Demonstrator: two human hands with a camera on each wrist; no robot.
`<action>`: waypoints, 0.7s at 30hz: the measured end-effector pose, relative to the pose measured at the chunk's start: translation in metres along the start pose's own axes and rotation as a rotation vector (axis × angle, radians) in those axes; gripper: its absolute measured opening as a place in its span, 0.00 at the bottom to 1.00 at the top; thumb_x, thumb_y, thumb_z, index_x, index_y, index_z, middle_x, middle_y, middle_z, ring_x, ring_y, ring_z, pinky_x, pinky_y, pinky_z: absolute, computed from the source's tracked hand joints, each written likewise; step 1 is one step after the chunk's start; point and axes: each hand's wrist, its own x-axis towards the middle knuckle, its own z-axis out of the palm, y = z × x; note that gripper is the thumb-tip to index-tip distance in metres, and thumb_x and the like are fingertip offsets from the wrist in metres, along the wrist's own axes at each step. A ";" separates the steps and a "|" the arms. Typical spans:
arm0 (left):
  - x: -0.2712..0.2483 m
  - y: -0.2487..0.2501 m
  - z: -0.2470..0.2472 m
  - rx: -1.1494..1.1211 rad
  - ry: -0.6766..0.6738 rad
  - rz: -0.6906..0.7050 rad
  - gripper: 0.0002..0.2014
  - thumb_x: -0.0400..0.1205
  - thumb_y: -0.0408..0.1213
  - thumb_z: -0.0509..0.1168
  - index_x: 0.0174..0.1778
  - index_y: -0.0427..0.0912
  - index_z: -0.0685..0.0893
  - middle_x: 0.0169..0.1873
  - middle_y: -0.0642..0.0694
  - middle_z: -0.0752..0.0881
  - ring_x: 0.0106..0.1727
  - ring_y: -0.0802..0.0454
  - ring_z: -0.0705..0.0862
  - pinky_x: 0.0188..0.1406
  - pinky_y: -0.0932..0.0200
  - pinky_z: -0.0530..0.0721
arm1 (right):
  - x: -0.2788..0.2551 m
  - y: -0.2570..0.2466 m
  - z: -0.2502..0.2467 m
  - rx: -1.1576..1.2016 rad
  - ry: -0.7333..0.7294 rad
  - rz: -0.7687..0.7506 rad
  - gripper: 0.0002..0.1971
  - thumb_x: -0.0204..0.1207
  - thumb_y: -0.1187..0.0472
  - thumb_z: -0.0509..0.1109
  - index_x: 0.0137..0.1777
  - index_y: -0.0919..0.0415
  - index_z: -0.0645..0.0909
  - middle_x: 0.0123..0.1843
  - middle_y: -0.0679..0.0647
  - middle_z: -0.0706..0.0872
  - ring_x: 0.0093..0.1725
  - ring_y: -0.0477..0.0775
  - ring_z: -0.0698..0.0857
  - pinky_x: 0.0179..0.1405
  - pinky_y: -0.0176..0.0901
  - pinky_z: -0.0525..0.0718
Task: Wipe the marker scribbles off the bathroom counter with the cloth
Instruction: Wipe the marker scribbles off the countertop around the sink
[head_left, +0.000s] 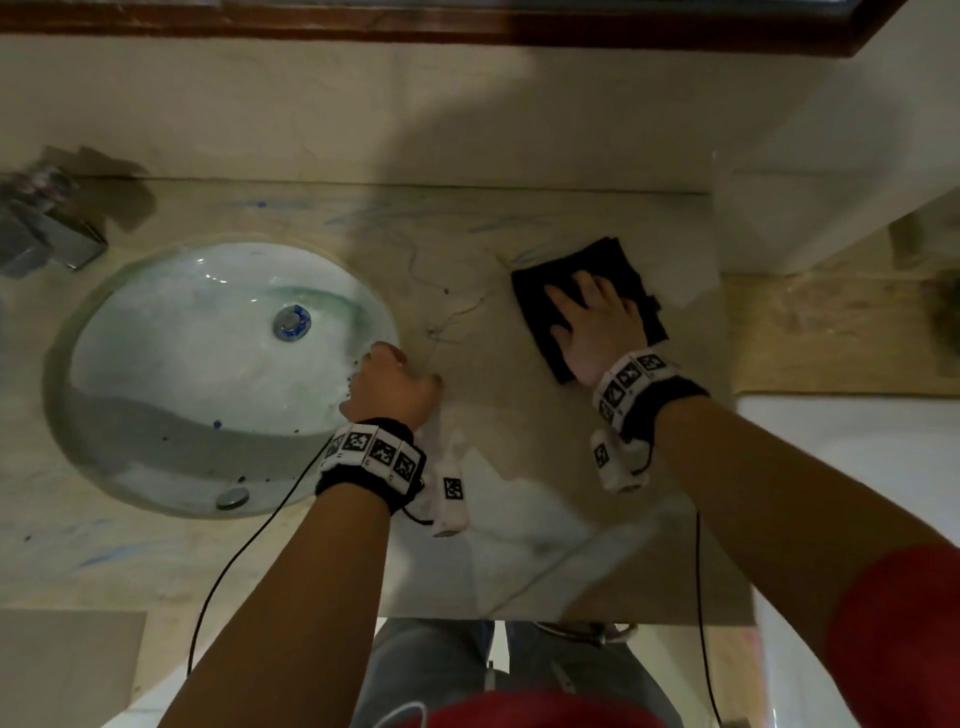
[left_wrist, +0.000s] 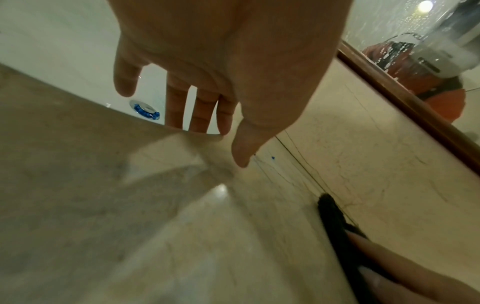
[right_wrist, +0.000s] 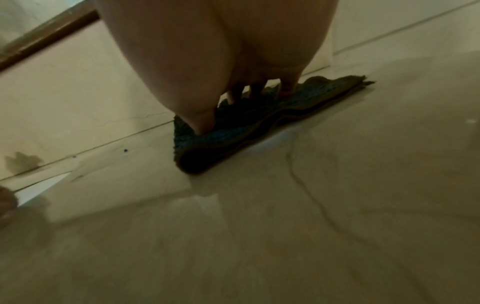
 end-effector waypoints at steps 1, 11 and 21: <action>0.002 0.000 0.001 -0.024 0.010 -0.012 0.20 0.70 0.50 0.70 0.56 0.52 0.73 0.56 0.46 0.83 0.61 0.40 0.80 0.60 0.42 0.74 | -0.009 0.002 0.003 0.006 0.012 -0.001 0.27 0.85 0.44 0.51 0.84 0.40 0.53 0.87 0.52 0.51 0.84 0.59 0.52 0.80 0.61 0.59; 0.005 0.009 0.000 -0.036 0.046 -0.079 0.19 0.73 0.45 0.73 0.54 0.49 0.74 0.53 0.43 0.86 0.58 0.38 0.83 0.62 0.39 0.78 | -0.024 0.041 0.002 0.031 0.012 0.066 0.28 0.85 0.44 0.51 0.84 0.40 0.52 0.87 0.52 0.50 0.84 0.61 0.51 0.79 0.65 0.59; 0.003 0.018 -0.002 -0.009 0.028 -0.098 0.18 0.74 0.41 0.72 0.56 0.45 0.75 0.58 0.39 0.83 0.60 0.36 0.81 0.64 0.37 0.77 | -0.045 0.057 0.003 0.000 0.009 0.061 0.27 0.87 0.45 0.49 0.84 0.42 0.51 0.87 0.53 0.50 0.84 0.62 0.53 0.79 0.62 0.62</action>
